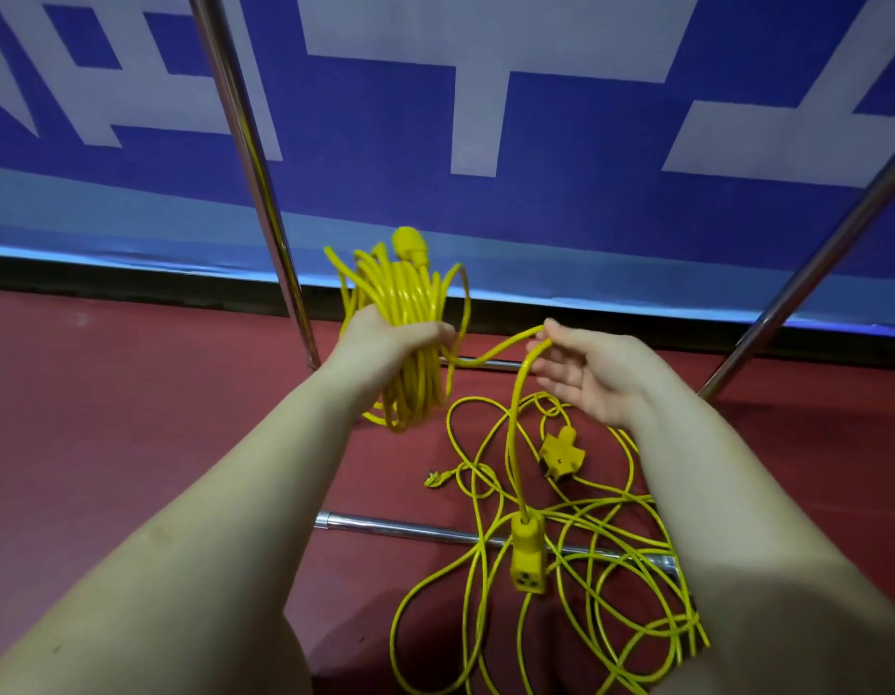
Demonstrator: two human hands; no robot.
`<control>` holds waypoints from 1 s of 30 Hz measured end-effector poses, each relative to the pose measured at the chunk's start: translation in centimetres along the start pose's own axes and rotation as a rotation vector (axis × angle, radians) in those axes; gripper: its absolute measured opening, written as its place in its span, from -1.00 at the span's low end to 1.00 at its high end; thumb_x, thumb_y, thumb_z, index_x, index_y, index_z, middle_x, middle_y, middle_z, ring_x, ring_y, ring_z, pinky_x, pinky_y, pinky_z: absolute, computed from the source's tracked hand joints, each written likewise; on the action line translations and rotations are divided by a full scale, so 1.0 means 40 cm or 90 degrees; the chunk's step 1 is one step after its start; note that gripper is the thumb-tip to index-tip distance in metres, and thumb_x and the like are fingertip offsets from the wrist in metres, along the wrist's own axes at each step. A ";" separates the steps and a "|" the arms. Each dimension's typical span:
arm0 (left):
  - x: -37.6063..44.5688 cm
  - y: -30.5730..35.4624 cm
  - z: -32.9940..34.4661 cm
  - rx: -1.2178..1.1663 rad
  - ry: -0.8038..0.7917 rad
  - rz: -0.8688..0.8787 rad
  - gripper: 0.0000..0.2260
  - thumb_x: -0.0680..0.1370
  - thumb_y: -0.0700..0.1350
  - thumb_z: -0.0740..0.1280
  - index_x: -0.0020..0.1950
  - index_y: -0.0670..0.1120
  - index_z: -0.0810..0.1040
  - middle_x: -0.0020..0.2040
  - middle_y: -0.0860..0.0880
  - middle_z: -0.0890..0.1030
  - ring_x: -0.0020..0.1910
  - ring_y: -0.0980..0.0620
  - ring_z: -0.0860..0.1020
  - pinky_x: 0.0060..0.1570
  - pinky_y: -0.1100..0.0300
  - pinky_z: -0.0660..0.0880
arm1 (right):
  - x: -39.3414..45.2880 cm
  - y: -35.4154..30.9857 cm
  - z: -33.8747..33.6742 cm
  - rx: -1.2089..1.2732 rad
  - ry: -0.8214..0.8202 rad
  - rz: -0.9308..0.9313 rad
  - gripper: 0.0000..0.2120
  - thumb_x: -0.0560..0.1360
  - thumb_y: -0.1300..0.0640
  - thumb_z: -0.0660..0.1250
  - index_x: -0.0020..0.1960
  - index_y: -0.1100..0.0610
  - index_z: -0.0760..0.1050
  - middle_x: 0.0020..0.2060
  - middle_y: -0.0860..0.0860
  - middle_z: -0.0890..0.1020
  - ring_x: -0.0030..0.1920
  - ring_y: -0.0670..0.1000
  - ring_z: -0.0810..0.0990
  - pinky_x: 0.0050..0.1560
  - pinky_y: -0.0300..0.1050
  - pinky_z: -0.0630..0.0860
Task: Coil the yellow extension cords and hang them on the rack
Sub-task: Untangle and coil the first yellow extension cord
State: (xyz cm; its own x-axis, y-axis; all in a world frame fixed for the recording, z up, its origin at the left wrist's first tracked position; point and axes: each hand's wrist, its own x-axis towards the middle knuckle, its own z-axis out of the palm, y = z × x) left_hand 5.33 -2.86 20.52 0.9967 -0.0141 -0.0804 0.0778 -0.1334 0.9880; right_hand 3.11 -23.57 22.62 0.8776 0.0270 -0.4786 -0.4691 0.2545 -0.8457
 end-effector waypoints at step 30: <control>-0.003 -0.006 0.055 -0.299 0.006 -0.156 -0.93 0.45 -0.27 0.37 -0.22 -0.20 0.63 -0.35 -0.07 0.63 -0.36 -0.04 0.58 -0.11 0.02 0.56 | 0.010 0.087 0.044 -0.697 -0.173 -0.180 -0.84 0.44 0.20 0.42 -0.14 0.04 0.44 -0.30 -0.12 0.52 -0.31 -0.18 0.49 -0.28 -0.45 0.37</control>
State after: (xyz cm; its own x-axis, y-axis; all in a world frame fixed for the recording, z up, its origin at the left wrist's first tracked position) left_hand 5.15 -5.02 20.02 0.9477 -0.0287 -0.3178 0.3095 0.3260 0.8933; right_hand 2.00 -20.96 19.89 0.8950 0.3427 -0.2857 0.0288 -0.6834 -0.7295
